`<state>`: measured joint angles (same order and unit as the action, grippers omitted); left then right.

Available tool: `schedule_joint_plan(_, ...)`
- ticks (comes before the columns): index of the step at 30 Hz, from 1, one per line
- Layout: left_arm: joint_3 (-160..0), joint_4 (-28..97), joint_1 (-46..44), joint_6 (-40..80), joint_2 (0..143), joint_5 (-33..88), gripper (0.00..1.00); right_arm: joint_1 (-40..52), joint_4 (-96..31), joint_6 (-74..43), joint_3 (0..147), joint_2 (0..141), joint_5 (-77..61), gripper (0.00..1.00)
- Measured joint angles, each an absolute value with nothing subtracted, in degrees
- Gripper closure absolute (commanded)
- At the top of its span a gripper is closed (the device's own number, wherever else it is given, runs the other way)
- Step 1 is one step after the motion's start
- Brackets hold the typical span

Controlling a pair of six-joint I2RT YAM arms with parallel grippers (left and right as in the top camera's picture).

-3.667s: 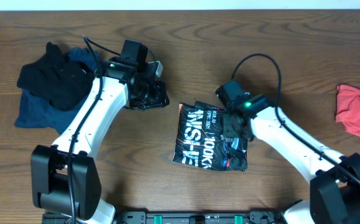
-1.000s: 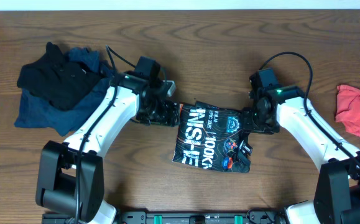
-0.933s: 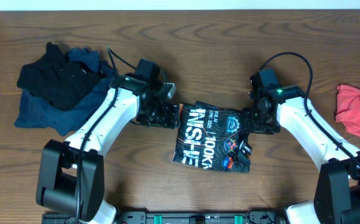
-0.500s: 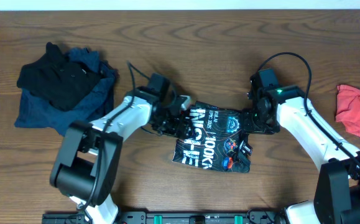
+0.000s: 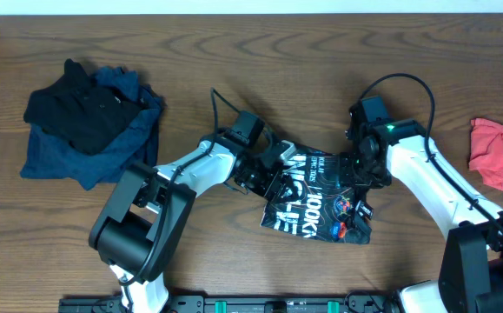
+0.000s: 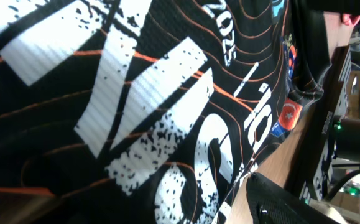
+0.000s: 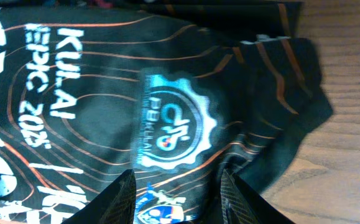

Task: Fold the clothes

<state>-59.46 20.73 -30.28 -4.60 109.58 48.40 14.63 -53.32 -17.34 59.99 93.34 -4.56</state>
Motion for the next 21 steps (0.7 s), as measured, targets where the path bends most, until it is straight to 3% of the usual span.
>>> schedule_joint_plan(12, -59.8, 19.3, -30.9, 1.0, 109.7, 46.3, 0.30, 14.6, -53.6, -17.3, 60.0, 93.3, -4.6, 0.58)
schedule_joint_plan(18, -59.9, 16.5, -31.3, 9.3, 110.2, 43.0, 0.56, 14.6, -53.8, -17.3, 60.0, 93.3, -4.6, 0.57)
schedule_joint_plan(21, -60.2, 13.9, -32.1, 11.9, 111.7, 41.9, 0.90, 14.6, -53.9, -17.3, 60.0, 93.3, -4.6, 0.57)
